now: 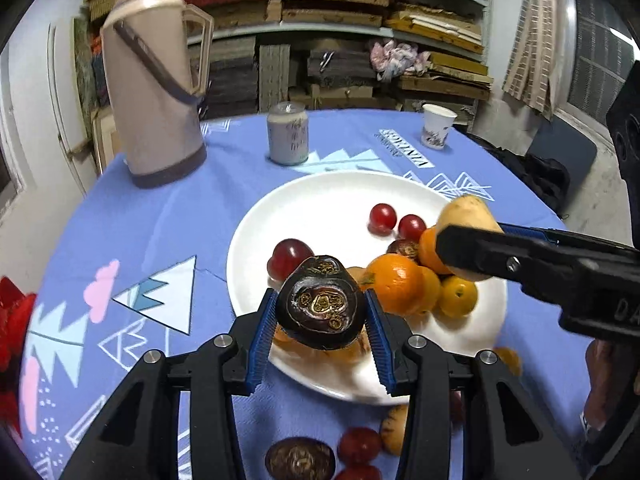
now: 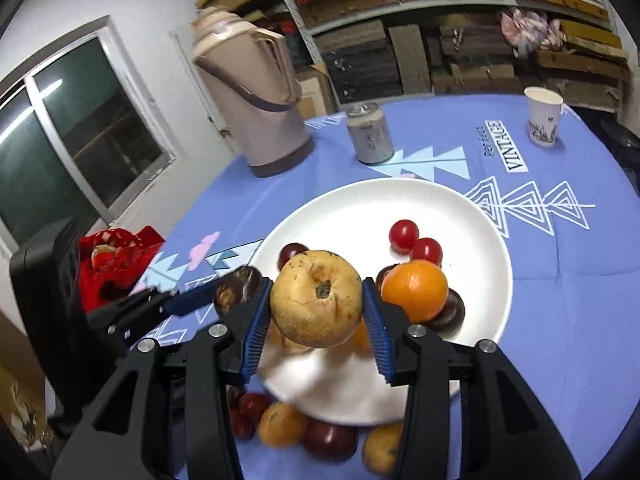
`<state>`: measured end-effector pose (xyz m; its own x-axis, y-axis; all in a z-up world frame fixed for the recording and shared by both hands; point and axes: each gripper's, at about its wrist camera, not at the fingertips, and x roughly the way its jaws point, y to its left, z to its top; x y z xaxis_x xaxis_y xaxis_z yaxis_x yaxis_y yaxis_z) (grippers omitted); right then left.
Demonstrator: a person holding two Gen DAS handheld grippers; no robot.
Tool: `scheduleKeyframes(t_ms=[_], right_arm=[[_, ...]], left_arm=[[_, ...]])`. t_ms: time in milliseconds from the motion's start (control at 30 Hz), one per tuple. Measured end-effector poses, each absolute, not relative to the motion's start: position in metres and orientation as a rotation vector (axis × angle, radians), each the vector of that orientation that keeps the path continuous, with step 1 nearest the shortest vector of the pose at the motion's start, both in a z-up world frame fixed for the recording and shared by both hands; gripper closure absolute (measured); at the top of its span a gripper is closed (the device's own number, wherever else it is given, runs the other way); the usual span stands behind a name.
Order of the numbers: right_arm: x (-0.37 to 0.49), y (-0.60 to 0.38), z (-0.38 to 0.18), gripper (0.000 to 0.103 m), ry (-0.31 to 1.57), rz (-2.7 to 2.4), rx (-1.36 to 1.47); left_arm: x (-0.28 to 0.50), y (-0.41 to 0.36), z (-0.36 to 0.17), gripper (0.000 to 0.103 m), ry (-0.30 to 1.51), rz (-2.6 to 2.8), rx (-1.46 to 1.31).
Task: Organize fruits
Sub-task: 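Lower the pear onto the plate and open the right tool while the left releases the mangosteen there, then grasp another tan pear with the right tool while the left tool grasps another mangosteen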
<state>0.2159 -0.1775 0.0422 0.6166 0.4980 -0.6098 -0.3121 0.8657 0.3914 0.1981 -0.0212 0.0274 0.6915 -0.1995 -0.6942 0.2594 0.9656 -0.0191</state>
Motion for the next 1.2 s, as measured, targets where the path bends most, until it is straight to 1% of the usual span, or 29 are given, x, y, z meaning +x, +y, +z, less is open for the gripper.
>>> scheduleKeyframes(t_ms=[167, 367, 400, 433, 467, 500, 533, 567, 700, 767, 867, 967, 1067, 1200], right_arm=[[0.242, -0.168, 0.030, 0.059, 0.816, 0.457, 0.255], [0.258, -0.157, 0.024, 0.058, 0.820, 0.421, 0.244], [0.260, -0.156, 0.024, 0.057, 0.815, 0.412, 0.243], [0.263, -0.155, 0.023, 0.053, 0.815, 0.405, 0.242], [0.265, -0.155, 0.022, 0.049, 0.817, 0.403, 0.247], [0.265, -0.156, 0.023, 0.049, 0.813, 0.401, 0.257], [0.263, -0.156, 0.025, 0.049, 0.806, 0.401, 0.258], [0.259, -0.157, 0.028, 0.046, 0.794, 0.406, 0.254], [0.243, -0.163, 0.037, 0.044, 0.763, 0.415, 0.239], [0.231, -0.169, 0.041, 0.040, 0.747, 0.427, 0.237], [0.211, -0.179, 0.044, 0.039, 0.725, 0.421, 0.226], [0.195, -0.189, 0.044, 0.035, 0.717, 0.415, 0.226], [0.176, -0.203, 0.039, 0.029, 0.720, 0.413, 0.249], [0.151, -0.217, 0.033, 0.028, 0.713, 0.373, 0.226]], left_arm=[[0.213, -0.016, 0.016, 0.059, 0.810, -0.241, 0.062], [0.220, -0.017, 0.015, 0.059, 0.804, -0.248, 0.041], [0.222, -0.017, 0.015, 0.056, 0.807, -0.244, 0.033], [0.224, -0.017, 0.015, 0.046, 0.812, -0.242, 0.024], [0.225, -0.015, 0.016, 0.040, 0.817, -0.238, 0.005], [0.224, -0.013, 0.017, 0.034, 0.813, -0.231, -0.007], [0.222, -0.012, 0.020, 0.034, 0.804, -0.226, -0.014], [0.219, -0.011, 0.022, 0.034, 0.793, -0.226, -0.015], [0.210, -0.009, 0.028, 0.033, 0.777, -0.223, 0.002], [0.204, -0.009, 0.030, 0.033, 0.777, -0.225, 0.008], [0.192, -0.007, 0.032, 0.033, 0.768, -0.220, 0.027], [0.179, -0.003, 0.037, 0.030, 0.755, -0.220, 0.026], [0.165, 0.001, 0.039, 0.025, 0.746, -0.220, 0.026], [0.141, 0.006, 0.036, 0.023, 0.735, -0.224, 0.045]])
